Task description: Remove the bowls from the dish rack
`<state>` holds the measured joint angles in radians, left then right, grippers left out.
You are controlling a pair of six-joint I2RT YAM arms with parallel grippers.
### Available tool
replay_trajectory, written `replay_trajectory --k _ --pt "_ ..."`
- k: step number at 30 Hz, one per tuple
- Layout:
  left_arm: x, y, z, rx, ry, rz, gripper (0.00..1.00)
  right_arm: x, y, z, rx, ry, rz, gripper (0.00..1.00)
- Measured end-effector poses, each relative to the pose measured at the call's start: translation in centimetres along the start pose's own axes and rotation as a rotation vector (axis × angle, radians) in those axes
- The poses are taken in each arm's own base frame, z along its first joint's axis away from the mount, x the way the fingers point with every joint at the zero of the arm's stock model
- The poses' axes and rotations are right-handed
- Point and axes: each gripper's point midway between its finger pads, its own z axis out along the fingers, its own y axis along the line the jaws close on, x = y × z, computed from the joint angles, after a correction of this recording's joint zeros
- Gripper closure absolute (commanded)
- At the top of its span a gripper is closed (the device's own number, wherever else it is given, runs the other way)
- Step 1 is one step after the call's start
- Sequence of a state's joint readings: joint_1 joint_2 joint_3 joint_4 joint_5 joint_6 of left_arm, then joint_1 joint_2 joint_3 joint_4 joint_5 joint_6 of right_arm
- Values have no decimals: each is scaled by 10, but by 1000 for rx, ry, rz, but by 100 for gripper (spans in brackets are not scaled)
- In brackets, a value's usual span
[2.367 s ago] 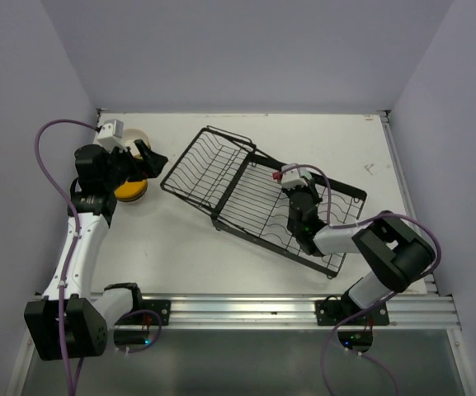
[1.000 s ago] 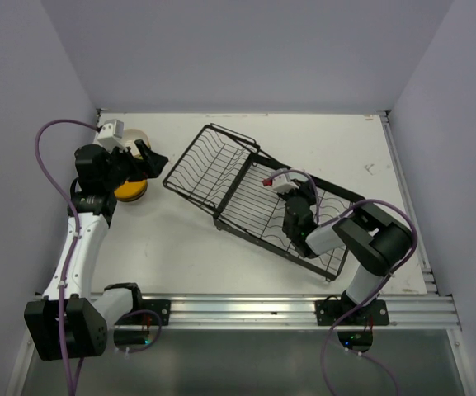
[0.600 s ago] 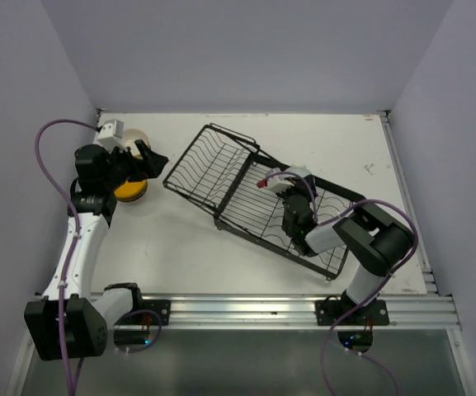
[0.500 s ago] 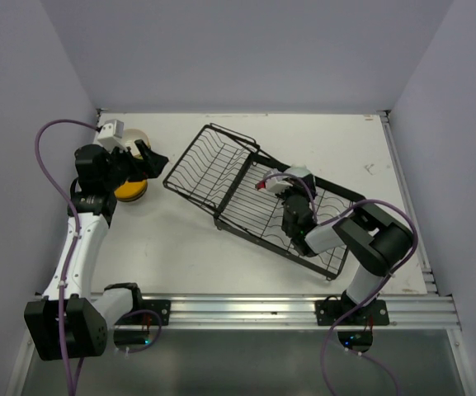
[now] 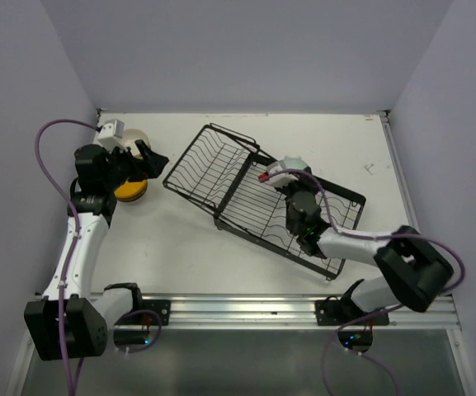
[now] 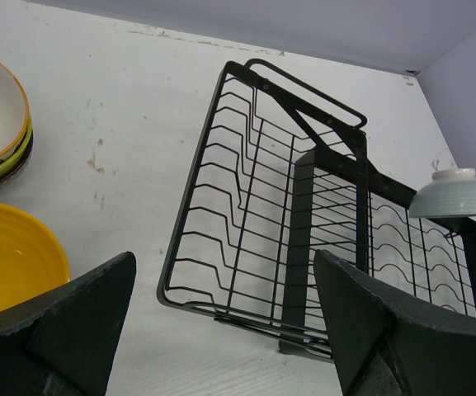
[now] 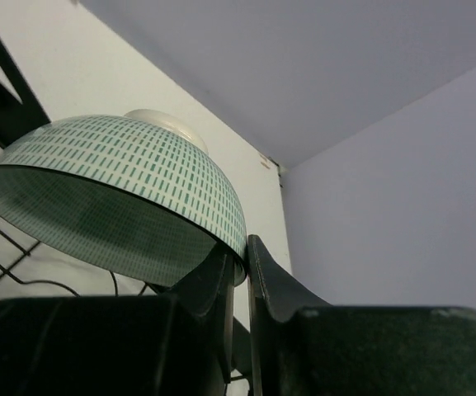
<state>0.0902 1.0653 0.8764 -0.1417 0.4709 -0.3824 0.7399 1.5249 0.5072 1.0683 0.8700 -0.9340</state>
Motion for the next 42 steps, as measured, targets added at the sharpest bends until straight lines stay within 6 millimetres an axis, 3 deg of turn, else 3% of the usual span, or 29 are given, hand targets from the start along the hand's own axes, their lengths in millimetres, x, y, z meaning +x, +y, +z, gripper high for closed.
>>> replay_trajectory --k 4,6,8,11,13,16,19,24,29,33,40,42 --pt "-1 -1 -1 5 -4 3 7 -39 -38 -6 -40 -48 239 100" --pt "-2 -4 -2 14 -10 8 8 -56 -46 -8 -89 -64 322 100" --pt "-3 -8 -4 31 -14 15 7 -67 -43 -11 -163 -60 380 100" --pt "-5 -23 -8 83 -33 50 7 -70 -19 -20 -318 -3 423 100" --pt "-6 -44 -14 144 -56 108 7 -66 0 -30 -434 55 435 100" --pt "-4 -91 -28 279 -90 220 7 -66 20 -45 -577 138 452 100" --pt "2 -137 -46 408 -128 335 6 -76 29 -58 -688 196 501 100" --pt "22 -171 -51 490 -117 446 7 -104 26 -73 -807 230 604 100" --pt "55 -174 -36 461 -24 501 9 -133 23 -82 -900 233 689 100" --pt "76 -170 -26 413 44 538 10 -141 27 -93 -967 244 731 100" --pt "88 -159 -12 333 88 558 15 -149 33 -107 -1034 248 762 100" --pt "89 -157 -7 314 98 556 26 -150 36 -110 -1042 246 769 100"
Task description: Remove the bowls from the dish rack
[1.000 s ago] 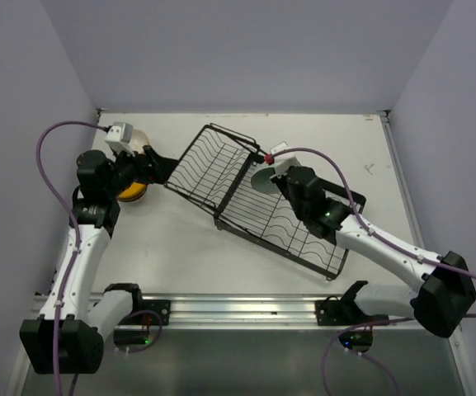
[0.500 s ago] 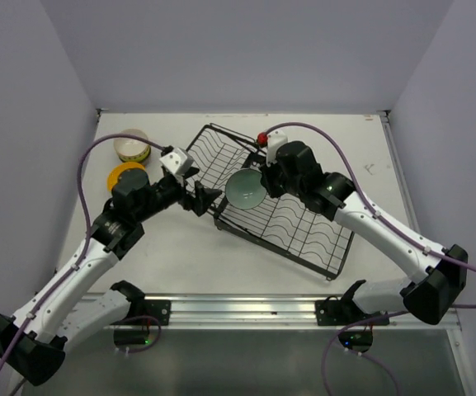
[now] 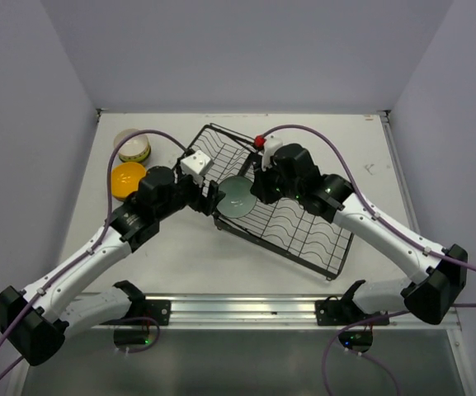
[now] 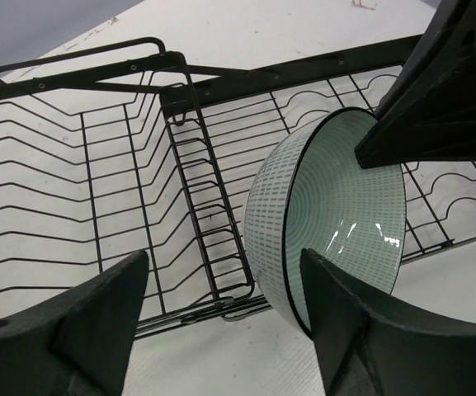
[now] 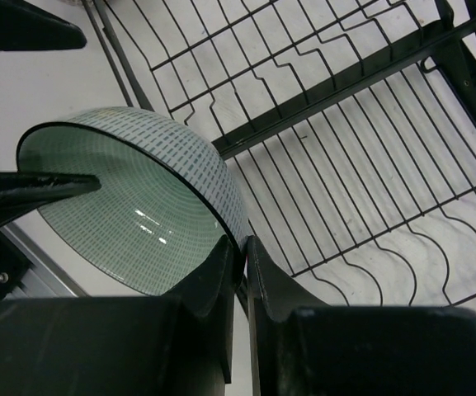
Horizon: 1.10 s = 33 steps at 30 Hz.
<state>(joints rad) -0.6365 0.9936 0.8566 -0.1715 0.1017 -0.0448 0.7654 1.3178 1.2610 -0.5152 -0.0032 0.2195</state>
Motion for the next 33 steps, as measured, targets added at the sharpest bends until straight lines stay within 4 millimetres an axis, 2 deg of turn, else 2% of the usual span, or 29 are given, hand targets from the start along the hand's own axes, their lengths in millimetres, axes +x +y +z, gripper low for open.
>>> replay_trajectory --k 1,2,7,9,10,12,13,14,16,17,20,22,25,29,33 --pt "1 2 1 -10 7 -1 33 2 1 0 -3 -1 4 100" --pt "3 3 3 -15 15 -4 47 4 2 1 -6 -1 8 100" --pt "12 1 12 -24 67 -28 70 7 7 0 -21 -28 41 100" --pt "13 0 15 -24 79 -42 83 9 8 -1 -23 -44 54 100" --pt "14 0 16 -27 82 -46 93 10 9 -1 -24 -53 59 100" --pt "14 2 18 -41 83 -58 100 11 12 -3 -38 -66 78 100" --pt "14 4 19 -52 87 -61 100 11 14 -4 -43 -80 86 97" --pt "16 4 19 -58 92 -67 100 10 15 -6 -49 -93 92 85" --pt "16 5 21 -64 96 -75 100 11 16 -7 -55 -106 106 78" --pt "17 5 21 -68 98 -77 100 11 17 -7 -62 -114 110 69" --pt "25 14 23 -116 129 -85 100 15 17 -9 -71 -119 114 60" --pt "34 24 24 -165 160 -92 100 17 17 -11 -71 -120 118 50" --pt "38 34 25 -221 192 -101 100 17 16 -16 -72 -134 121 45" --pt "28 49 24 -302 194 -98 100 17 14 -23 -67 -155 120 40" --pt "8 68 17 -370 170 -124 100 29 8 -34 -59 -184 122 36"
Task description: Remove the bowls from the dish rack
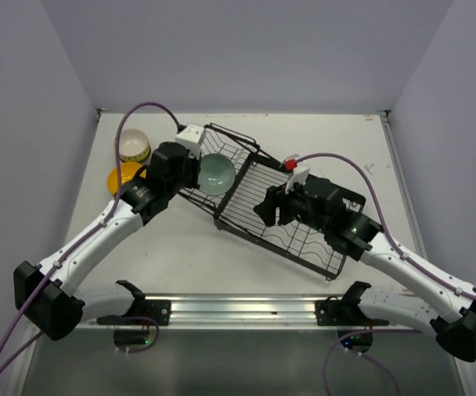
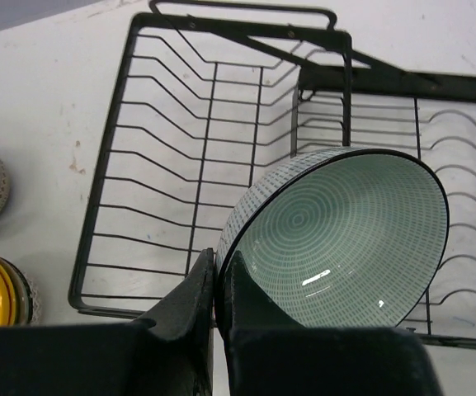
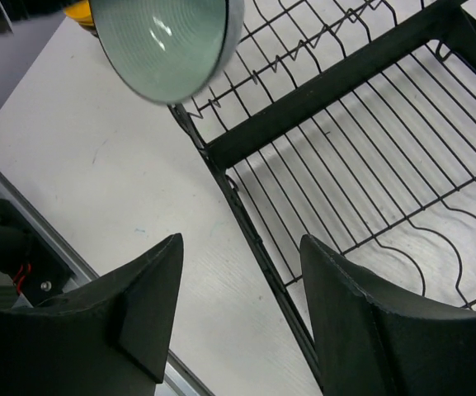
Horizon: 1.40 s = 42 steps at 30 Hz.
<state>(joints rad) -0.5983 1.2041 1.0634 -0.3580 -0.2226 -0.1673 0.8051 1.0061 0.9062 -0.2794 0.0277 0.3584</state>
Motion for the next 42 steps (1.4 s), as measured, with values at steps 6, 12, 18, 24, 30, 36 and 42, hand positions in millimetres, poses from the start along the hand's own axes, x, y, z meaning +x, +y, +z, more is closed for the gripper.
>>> replay_trajectory --k 6,12,18,24,30,36,42 --pt "-66 60 -3 -127 -93 -140 100 32 -18 -6 32 -4 -2 32" --pt "-103 160 9 -302 -120 -337 100 68 -37 -3 84 56 -17 29" --pt "-57 268 36 -486 23 -531 100 76 -47 -18 99 9 -31 23" --pt "-1 292 58 -533 187 -601 100 77 -52 -21 116 -16 -32 22" --pt "17 303 71 -547 242 -620 100 80 -53 -18 118 -1 -34 22" --pt "31 314 82 -560 274 -635 100 81 -53 -19 114 -10 -32 22" --pt "43 320 94 -560 302 -644 100 81 -53 -19 114 -10 -33 22"
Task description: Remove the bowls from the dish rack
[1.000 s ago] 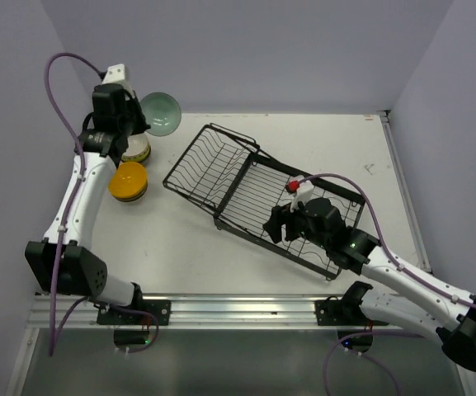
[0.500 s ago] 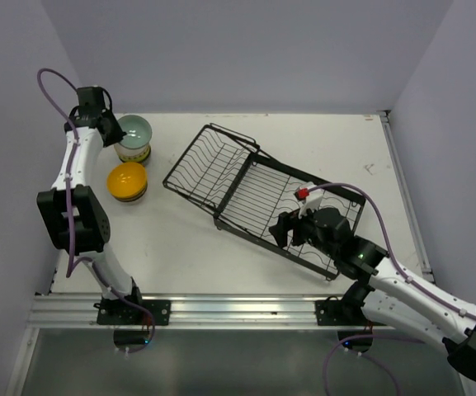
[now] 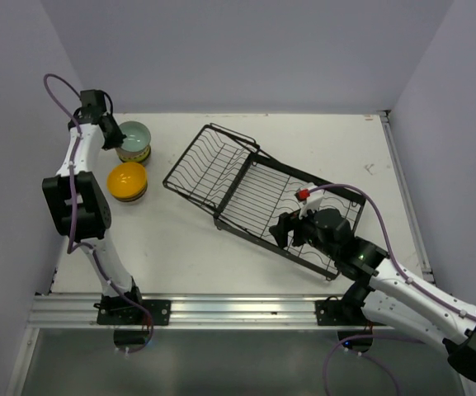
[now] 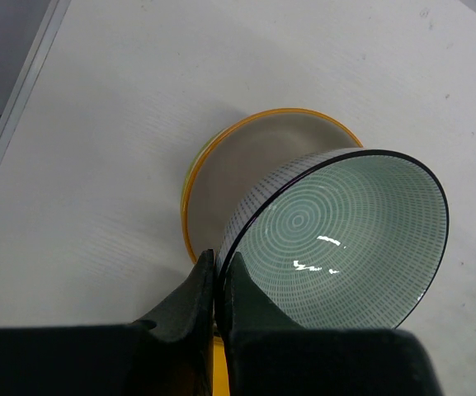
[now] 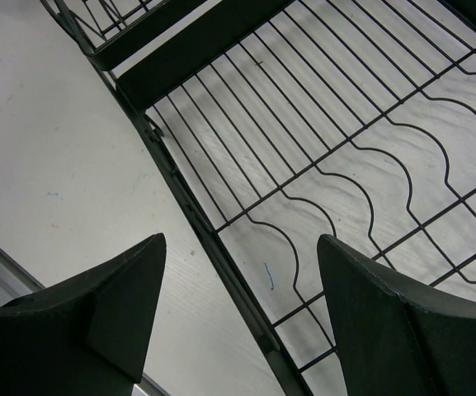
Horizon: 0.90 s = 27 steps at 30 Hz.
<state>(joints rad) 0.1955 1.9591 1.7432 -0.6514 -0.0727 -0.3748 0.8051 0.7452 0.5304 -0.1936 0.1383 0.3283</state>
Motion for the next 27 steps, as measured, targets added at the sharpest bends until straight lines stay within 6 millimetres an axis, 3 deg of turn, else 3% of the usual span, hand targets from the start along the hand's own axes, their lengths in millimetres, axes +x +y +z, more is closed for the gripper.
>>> replay_trajectory --k 8,19,22,23,27 --pt "8 4 11 -13 27 -1 100 0 0 0 0 1 0 22" --pt "2 12 25 -29 30 -16 100 3 -1 2 4 10 -2 22" --pt "0 12 26 -29 28 -17 90 4 -1 3 6 16 -3 22" --pt "0 12 26 -27 29 -17 81 5 -1 3 7 18 -3 22" --pt "0 9 27 -12 28 -29 62 6 -2 3 8 22 -4 22"
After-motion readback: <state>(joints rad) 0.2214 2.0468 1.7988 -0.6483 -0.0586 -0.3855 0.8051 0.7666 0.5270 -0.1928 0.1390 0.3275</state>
